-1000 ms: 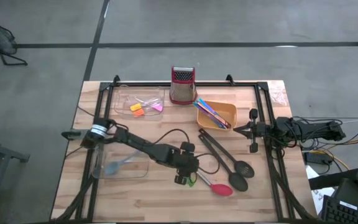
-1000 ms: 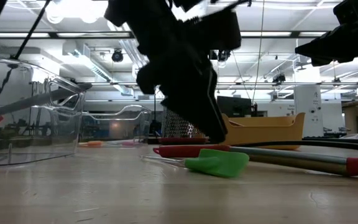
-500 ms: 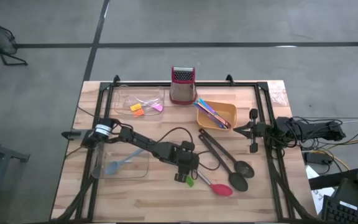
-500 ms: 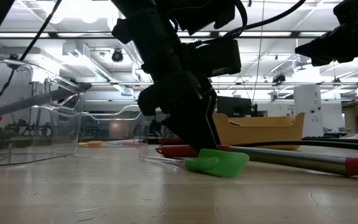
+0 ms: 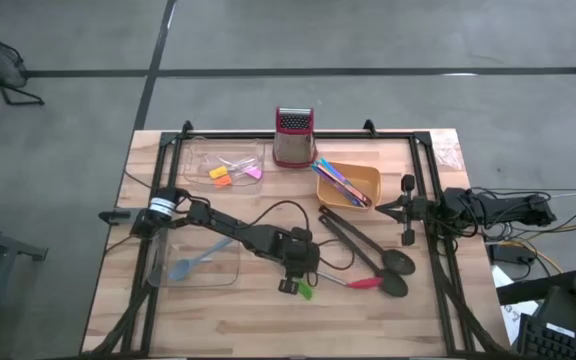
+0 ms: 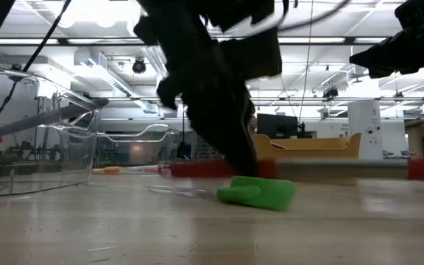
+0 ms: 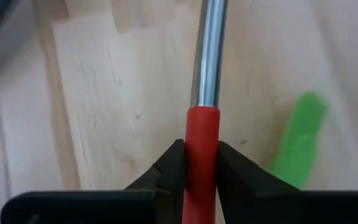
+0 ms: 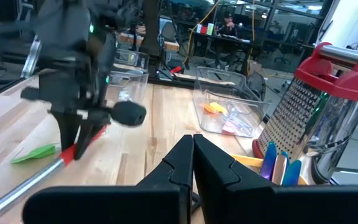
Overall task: Pick & Place Kitchen Items
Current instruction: Put the orange spoon into the bottom transparent bin
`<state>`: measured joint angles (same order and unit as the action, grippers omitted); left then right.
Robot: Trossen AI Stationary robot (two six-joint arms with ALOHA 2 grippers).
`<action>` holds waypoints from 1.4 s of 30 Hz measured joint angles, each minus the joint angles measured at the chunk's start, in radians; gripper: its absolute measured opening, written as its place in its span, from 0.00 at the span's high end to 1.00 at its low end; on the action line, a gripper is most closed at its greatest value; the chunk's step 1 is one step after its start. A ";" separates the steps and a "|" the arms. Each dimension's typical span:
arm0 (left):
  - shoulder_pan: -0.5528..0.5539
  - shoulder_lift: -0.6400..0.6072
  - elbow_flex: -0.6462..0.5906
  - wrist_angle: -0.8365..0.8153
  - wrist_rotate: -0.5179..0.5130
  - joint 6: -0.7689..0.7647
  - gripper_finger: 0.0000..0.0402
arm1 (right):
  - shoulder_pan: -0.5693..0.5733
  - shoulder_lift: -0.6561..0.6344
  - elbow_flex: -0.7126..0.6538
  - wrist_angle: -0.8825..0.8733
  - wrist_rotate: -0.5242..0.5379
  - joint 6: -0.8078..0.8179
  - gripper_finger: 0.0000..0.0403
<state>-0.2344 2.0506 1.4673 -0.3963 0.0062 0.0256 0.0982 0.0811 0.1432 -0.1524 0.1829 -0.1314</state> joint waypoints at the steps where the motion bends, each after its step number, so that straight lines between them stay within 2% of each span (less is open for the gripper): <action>1: -0.002 -0.017 0.000 -0.004 0.001 -0.002 0.83 | 0.000 0.001 0.000 0.000 0.000 0.000 0.98; 8: -0.024 -0.144 0.000 -0.131 -0.002 -0.069 0.83 | 0.000 0.000 0.000 -0.001 0.000 0.000 0.98; 13: -0.082 -0.256 0.000 -0.274 -0.057 -0.165 0.83 | 0.000 0.000 0.000 0.000 0.000 0.000 0.98; 16: -0.137 -0.328 -0.015 -0.368 -0.159 -0.255 0.83 | 0.000 0.000 0.000 0.000 0.000 0.000 0.98; 19: -0.209 -0.410 -0.054 -0.442 -0.308 -0.394 0.83 | 0.000 0.001 0.000 0.000 0.000 0.000 0.98; 23: -0.325 -0.522 -0.157 -0.523 -0.478 -0.631 0.83 | 0.000 0.000 0.000 0.000 0.000 0.000 0.98; 29: -0.501 -0.681 -0.365 -0.558 -0.620 -0.964 0.83 | 0.000 0.000 0.000 0.000 0.000 0.000 0.98; 34: -0.605 -0.803 -0.534 -0.582 -0.626 -1.183 0.83 | 0.000 0.000 0.000 0.000 0.000 0.000 0.98; 42: -0.721 -0.915 -0.715 -0.585 -0.644 -1.342 0.83 | 0.000 0.000 0.000 0.000 0.000 0.000 0.98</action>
<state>-0.9550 1.1351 0.7521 -0.9816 -0.6377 -1.3169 0.0979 0.0811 0.1434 -0.1524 0.1829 -0.1315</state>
